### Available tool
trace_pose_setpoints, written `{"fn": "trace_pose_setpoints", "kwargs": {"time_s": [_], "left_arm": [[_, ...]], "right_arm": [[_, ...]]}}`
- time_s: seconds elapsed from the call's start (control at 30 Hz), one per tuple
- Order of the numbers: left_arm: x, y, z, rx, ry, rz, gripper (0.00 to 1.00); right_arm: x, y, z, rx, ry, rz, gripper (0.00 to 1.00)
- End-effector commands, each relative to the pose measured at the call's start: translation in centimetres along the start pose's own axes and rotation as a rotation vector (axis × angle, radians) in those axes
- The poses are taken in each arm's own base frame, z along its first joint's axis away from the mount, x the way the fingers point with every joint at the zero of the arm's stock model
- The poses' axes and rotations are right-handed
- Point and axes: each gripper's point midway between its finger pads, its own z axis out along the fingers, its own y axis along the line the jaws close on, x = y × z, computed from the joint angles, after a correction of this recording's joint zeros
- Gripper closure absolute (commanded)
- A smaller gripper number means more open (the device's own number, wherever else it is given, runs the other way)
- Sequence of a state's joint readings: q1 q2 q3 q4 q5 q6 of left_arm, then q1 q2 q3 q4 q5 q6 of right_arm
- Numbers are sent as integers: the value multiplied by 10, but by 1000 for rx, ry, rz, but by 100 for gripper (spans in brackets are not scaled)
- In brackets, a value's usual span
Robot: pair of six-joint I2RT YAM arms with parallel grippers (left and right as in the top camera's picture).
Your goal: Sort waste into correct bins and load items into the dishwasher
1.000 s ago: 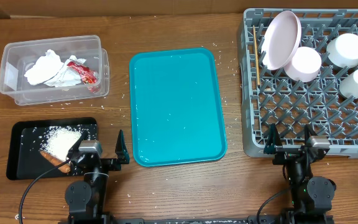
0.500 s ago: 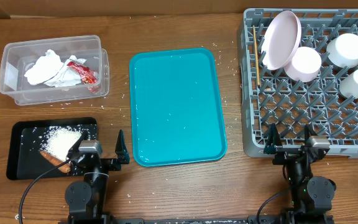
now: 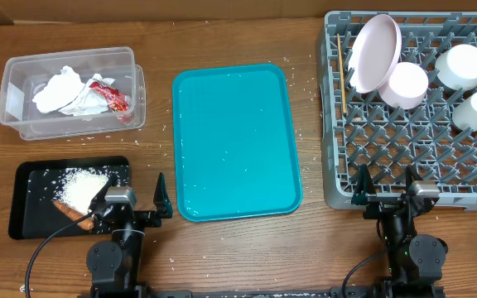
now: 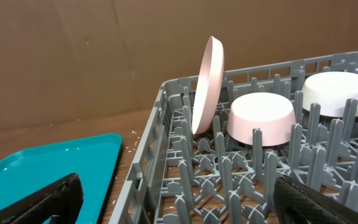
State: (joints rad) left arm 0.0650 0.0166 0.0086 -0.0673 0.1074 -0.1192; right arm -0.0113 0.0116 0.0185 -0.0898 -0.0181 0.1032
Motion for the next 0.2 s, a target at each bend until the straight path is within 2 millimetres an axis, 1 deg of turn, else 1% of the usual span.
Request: {"fn": "trace_pose_setpoints", "kwargs": {"time_s": [0.0, 0.17], "left_arm": [[0, 1, 0, -6, -6, 28, 0], [0, 1, 0, -6, -6, 28, 0]], "right_arm": [[2, -1, 0, 3, -5, -6, 0], [2, -1, 0, 3, -5, -6, 0]]}}
